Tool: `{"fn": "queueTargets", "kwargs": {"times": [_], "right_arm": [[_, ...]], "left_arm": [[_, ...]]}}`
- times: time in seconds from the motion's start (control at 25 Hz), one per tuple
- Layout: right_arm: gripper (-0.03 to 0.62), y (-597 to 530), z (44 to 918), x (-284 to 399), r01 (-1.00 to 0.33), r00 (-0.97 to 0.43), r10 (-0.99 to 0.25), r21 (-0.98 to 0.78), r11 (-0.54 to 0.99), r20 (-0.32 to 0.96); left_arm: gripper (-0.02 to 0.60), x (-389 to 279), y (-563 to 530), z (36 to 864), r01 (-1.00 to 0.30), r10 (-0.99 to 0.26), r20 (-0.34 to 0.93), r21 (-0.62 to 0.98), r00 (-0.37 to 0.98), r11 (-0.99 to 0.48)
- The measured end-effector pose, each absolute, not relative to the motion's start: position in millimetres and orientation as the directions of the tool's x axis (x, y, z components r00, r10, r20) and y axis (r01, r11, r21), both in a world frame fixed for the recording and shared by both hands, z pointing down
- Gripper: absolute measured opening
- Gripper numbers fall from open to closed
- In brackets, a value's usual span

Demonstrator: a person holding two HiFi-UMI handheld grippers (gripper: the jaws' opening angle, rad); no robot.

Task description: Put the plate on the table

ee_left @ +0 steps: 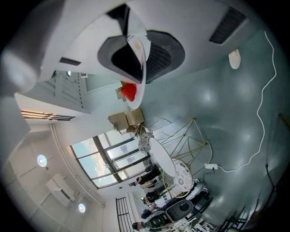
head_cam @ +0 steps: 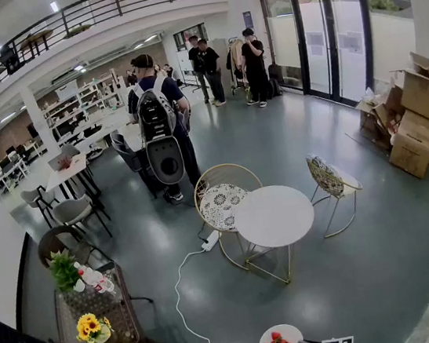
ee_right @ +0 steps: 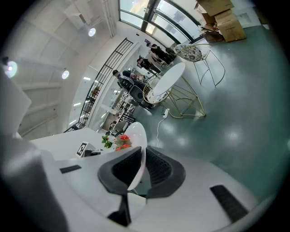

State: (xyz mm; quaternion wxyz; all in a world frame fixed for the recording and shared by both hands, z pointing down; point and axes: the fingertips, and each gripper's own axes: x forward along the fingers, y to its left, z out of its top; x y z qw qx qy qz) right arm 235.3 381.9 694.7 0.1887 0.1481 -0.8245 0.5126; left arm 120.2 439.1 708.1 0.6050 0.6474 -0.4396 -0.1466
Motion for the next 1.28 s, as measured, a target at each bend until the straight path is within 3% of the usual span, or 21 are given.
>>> {"fn": "queueTargets", "kwargs": {"times": [1.28], "right_arm": [[0.026, 397.7, 692.2, 226.7, -0.434, -0.884, -0.034, -0.790, 0.432, 0.467]], "left_arm": [[0.021, 112.7, 458.8, 700.0, -0.439, -0.751, 0.389, 0.886, 0.533, 0.147]]}}
